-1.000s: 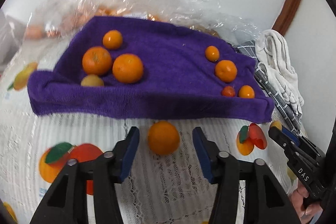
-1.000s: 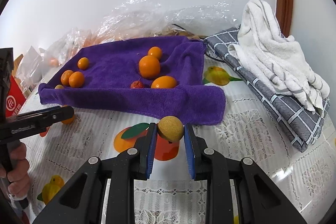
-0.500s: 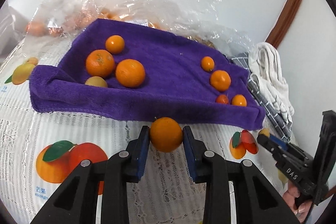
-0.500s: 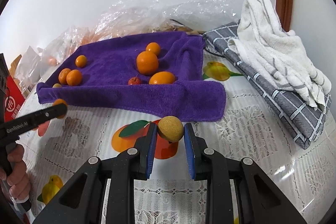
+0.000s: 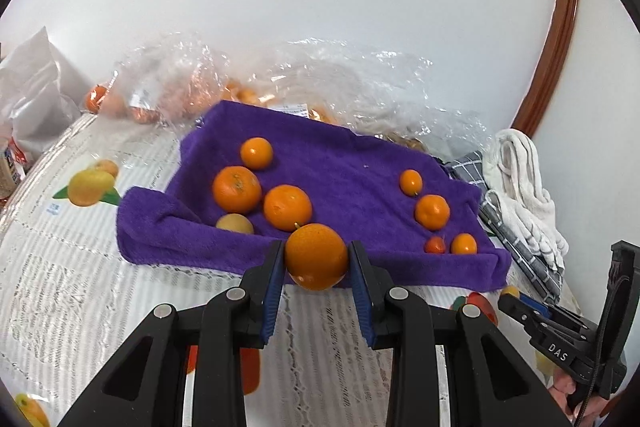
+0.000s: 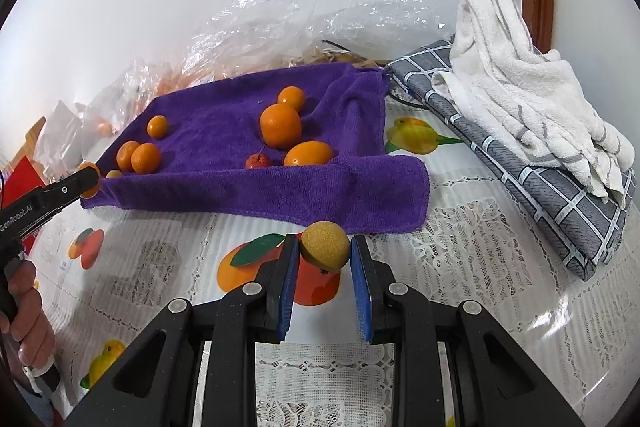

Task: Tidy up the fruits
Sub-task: 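Carry the yellow fruit and the orange in both grippers over the purple towel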

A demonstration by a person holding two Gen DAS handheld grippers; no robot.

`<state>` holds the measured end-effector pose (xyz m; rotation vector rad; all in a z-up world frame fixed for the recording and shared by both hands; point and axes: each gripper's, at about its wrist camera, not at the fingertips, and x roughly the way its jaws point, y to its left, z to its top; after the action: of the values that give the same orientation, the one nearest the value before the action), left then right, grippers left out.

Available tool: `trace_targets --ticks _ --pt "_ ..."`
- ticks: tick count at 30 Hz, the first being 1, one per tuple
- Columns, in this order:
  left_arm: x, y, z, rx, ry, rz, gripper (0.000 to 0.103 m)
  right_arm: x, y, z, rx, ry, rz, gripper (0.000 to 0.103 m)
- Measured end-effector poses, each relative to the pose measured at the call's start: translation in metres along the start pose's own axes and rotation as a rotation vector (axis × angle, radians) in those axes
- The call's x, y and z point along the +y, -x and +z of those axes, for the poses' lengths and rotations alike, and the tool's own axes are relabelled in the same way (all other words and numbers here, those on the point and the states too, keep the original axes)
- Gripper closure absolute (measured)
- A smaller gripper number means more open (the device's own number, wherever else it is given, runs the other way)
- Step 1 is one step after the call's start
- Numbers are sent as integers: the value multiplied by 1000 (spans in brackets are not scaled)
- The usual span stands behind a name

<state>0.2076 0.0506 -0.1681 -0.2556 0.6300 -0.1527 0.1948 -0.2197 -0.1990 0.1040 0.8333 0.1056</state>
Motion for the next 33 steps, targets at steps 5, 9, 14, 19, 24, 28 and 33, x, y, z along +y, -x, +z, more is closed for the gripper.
trace_targets --ticks 5,9,14,19,24,28,33 --pt "3 4 1 -20 6 2 73 3 1 -2 -10 12 2 77" --pt "6 6 2 -32 15 0 73 3 2 -1 -15 11 3 77" --pt "11 11 5 -56 27 10 73 2 7 0 -43 8 9 77" --pt "19 15 8 -69 61 8 73 -2 8 3 -55 -2 -14 77" --pt "22 17 11 -76 60 44 73 0 5 6 -44 -1 -31 77" --pt "24 18 12 -77 60 60 73 4 8 14 -44 -3 -26 77" --pt "27 23 14 -107 26 124 73 12 14 27 -55 12 -38 77"
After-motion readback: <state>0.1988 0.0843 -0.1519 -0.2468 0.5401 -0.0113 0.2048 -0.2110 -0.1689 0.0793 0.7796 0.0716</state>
